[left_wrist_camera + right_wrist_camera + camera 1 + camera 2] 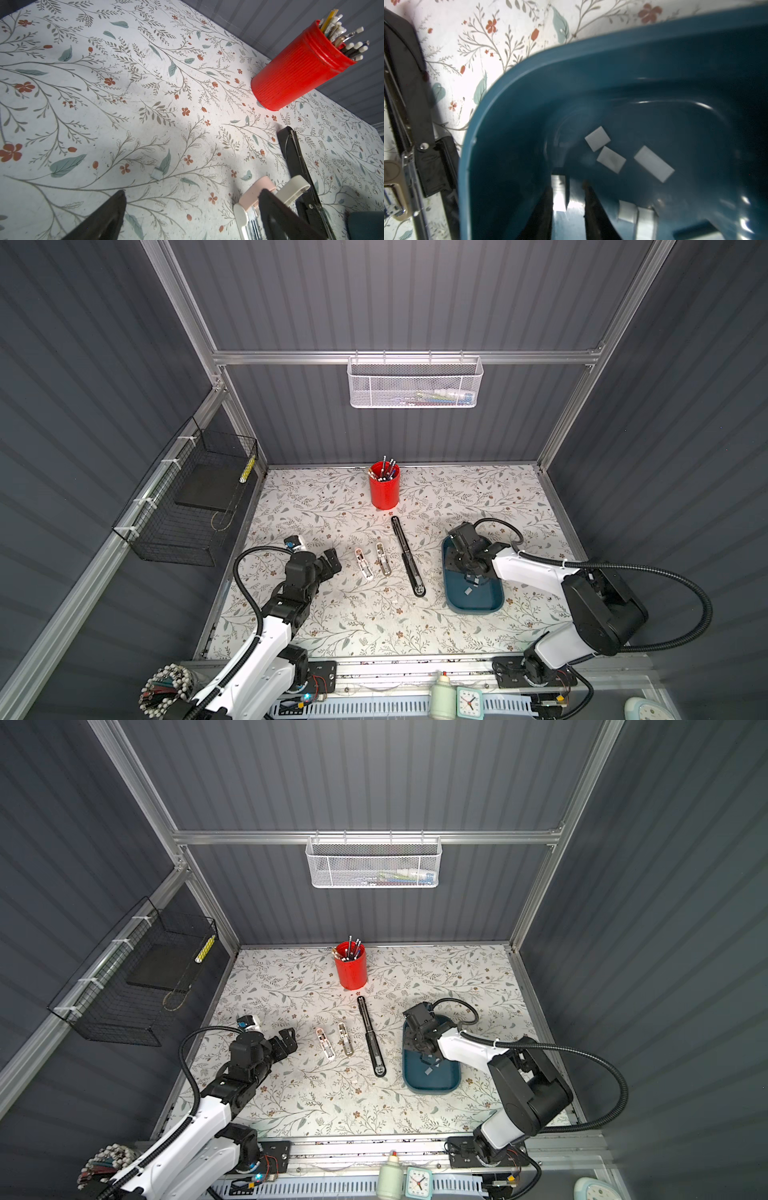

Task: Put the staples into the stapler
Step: 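Lower the right gripper into the teal tray and pinch a staple strip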

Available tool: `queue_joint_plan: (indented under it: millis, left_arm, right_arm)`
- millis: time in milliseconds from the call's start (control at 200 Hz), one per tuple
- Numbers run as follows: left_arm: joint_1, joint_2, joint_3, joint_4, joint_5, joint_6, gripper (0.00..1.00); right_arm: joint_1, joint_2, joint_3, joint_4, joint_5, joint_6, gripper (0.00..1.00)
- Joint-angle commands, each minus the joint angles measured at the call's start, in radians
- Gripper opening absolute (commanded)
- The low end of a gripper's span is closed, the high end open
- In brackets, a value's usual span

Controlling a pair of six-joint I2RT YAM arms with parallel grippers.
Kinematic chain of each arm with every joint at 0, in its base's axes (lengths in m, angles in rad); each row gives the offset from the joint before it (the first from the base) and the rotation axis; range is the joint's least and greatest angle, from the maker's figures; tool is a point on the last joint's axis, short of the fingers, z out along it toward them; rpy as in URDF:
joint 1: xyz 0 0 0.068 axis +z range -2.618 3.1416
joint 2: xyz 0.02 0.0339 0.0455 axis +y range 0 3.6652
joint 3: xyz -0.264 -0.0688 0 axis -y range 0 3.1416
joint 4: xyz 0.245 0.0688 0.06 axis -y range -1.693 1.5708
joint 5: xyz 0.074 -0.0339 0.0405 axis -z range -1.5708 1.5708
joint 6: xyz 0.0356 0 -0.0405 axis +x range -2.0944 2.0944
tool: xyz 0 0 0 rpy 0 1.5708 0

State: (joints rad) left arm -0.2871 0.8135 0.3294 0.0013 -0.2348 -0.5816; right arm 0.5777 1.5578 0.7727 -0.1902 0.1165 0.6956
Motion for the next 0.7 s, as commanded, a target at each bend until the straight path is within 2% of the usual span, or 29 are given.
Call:
queue_joint_plan:
  millis: [0, 360, 590, 695]
  left_arm:
    - [0.002, 0.012, 0.026, 0.0, -0.006, 0.019, 1.0]
    - [0.002, 0.013, 0.027, -0.001, -0.006, 0.02, 1.0]
    - [0.002, 0.013, 0.026, -0.001, -0.008, 0.017, 1.0]
    - [0.002, 0.016, 0.028, -0.001, -0.007, 0.017, 1.0]
  right_arm:
    - [0.004, 0.021, 0.028, 0.023, -0.017, 0.001, 0.3]
    - [0.013, 0.071, 0.055, -0.005, 0.009, -0.004, 0.33]
    - [0.066, 0.135, 0.117, -0.148, 0.133, -0.007, 0.27]
    - [0.08, 0.155, 0.119, -0.173, 0.142, 0.006, 0.24]
